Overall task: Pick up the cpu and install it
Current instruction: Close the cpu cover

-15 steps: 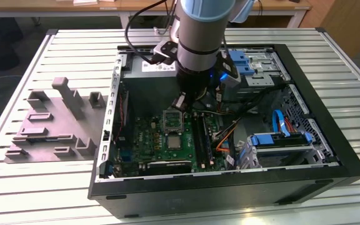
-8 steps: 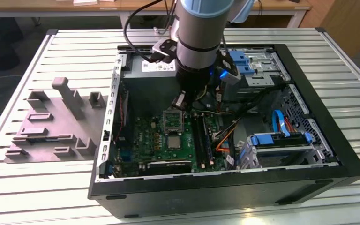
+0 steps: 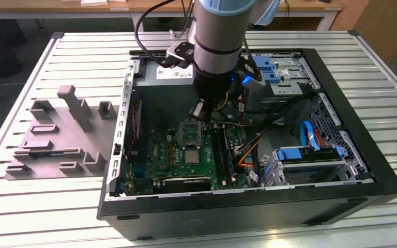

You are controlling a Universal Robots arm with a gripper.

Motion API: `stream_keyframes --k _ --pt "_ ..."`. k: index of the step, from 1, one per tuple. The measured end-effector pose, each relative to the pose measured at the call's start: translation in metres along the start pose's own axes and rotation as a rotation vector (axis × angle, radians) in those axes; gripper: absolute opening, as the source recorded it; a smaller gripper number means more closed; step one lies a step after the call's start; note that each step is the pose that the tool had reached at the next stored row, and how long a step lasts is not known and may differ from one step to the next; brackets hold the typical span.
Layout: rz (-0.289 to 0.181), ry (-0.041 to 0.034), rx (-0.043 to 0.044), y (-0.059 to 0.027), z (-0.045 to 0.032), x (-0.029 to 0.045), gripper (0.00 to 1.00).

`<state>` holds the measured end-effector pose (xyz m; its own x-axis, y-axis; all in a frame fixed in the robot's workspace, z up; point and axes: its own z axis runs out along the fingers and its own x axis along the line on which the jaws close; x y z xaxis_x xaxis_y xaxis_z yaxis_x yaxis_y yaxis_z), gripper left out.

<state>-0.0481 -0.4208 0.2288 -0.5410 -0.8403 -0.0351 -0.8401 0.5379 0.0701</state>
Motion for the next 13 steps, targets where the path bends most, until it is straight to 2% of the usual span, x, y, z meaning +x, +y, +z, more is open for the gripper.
stream_keyframes --k 9,13 --pt "-0.009 0.0017 0.0003 0.0005 -0.0001 0.0003 0.11" --pt "-0.035 0.0037 -0.0005 0.0008 -0.0008 0.0006 0.11"
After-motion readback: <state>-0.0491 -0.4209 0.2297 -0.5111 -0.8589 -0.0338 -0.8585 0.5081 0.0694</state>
